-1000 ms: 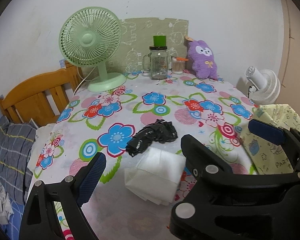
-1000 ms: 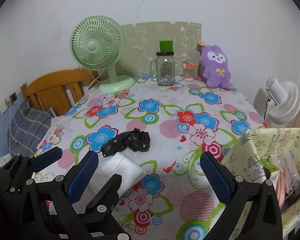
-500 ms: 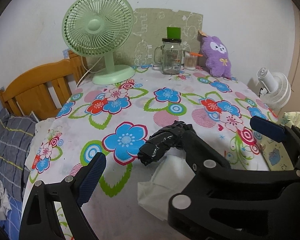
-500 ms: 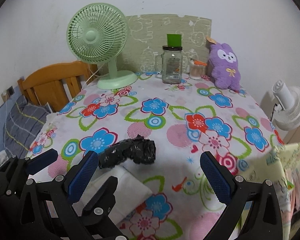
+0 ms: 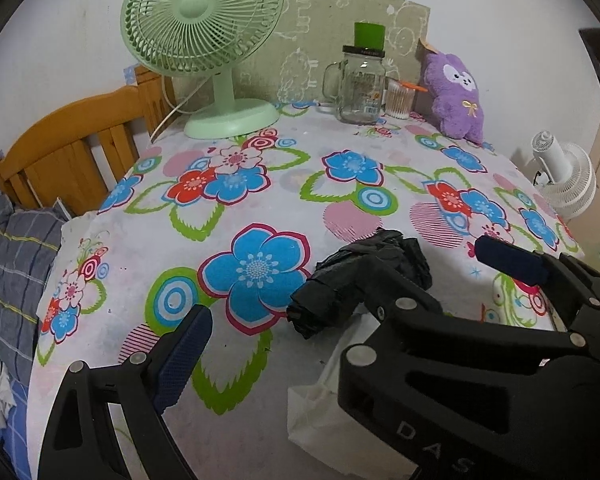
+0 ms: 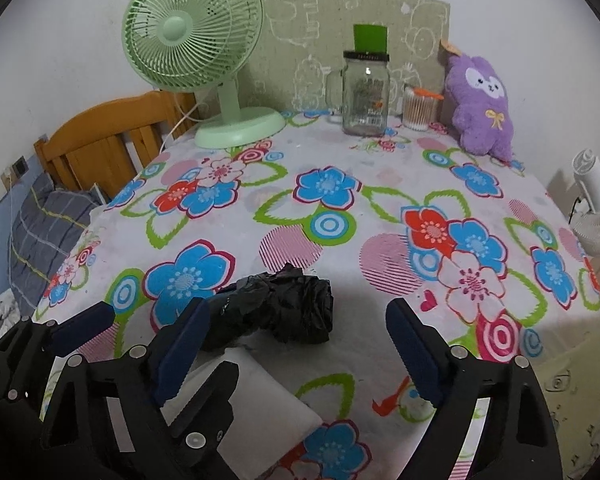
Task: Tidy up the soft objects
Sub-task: 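Reach the right tool to the black plastic bag and close on it, then lift the black bag with the right tool while left tool approaches white cloth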
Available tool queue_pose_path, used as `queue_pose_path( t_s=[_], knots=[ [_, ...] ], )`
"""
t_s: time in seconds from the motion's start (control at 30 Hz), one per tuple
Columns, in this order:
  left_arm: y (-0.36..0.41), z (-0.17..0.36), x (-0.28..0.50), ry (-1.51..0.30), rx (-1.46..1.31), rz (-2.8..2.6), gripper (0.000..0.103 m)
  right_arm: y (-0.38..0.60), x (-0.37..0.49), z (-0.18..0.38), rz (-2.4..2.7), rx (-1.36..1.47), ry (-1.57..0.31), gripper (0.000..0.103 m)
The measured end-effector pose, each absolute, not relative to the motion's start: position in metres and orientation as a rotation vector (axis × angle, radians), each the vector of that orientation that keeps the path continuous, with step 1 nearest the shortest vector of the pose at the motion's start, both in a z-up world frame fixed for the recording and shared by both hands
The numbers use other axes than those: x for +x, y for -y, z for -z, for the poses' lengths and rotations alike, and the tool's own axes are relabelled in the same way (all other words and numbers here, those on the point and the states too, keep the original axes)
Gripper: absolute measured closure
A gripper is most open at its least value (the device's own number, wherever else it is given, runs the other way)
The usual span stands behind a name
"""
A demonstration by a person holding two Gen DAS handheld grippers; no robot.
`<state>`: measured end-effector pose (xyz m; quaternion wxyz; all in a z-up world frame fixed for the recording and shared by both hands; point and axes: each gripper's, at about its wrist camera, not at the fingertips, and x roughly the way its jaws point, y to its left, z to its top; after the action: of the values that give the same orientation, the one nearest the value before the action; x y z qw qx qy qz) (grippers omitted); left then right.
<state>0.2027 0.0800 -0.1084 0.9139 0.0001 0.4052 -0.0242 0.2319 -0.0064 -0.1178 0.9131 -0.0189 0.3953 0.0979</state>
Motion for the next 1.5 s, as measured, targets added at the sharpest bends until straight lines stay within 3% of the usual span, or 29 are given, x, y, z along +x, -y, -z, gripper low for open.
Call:
queue_pose_path(
  t_s=[0.3, 0.4, 0.47, 0.6, 0.87, 0.9, 0.93, 1.37, 1.5],
  knots=[
    [-0.085, 0.121, 0.214, -0.872, -0.023, 0.035, 0.008, 0.001, 0.247, 0.132, -0.219, -0.045, -0.854, 0.022],
    [-0.086, 0.123, 0.214, -0.874, -0.026, 0.033, 0.009, 0.002, 0.250, 0.137, -0.237, -0.028, -0.885, 0.031],
    [-0.084, 0.125, 0.216, -0.889, -0.015, 0.030, 0.009, 0.002, 0.252, 0.140, -0.242, -0.017, -0.908, 0.045],
    [-0.084, 0.126, 0.216, -0.897, -0.016, 0.037, 0.009, 0.002, 0.252, 0.145, -0.239, -0.010, -0.926, 0.047],
    [-0.084, 0.125, 0.216, -0.903, -0.016, 0.050, 0.009, 0.000, 0.248, 0.141, -0.291, 0.003, -0.928, 0.059],
    [-0.083, 0.125, 0.215, -0.905, -0.014, 0.050, 0.009, 0.000, 0.247, 0.141, -0.295, 0.004, -0.927, 0.063],
    [-0.081, 0.124, 0.214, -0.898, -0.001, 0.038, 0.009, 0.000, 0.245, 0.140, -0.294, 0.002, -0.919, 0.094],
    [-0.072, 0.113, 0.203, -0.860, 0.046, 0.042, 0.009, 0.008, 0.237, 0.133, -0.258, -0.016, -0.898, 0.095],
    [-0.073, 0.108, 0.202, -0.855, 0.037, 0.046, 0.009, 0.009, 0.234, 0.126, -0.248, -0.022, -0.885, 0.090]
  ],
)
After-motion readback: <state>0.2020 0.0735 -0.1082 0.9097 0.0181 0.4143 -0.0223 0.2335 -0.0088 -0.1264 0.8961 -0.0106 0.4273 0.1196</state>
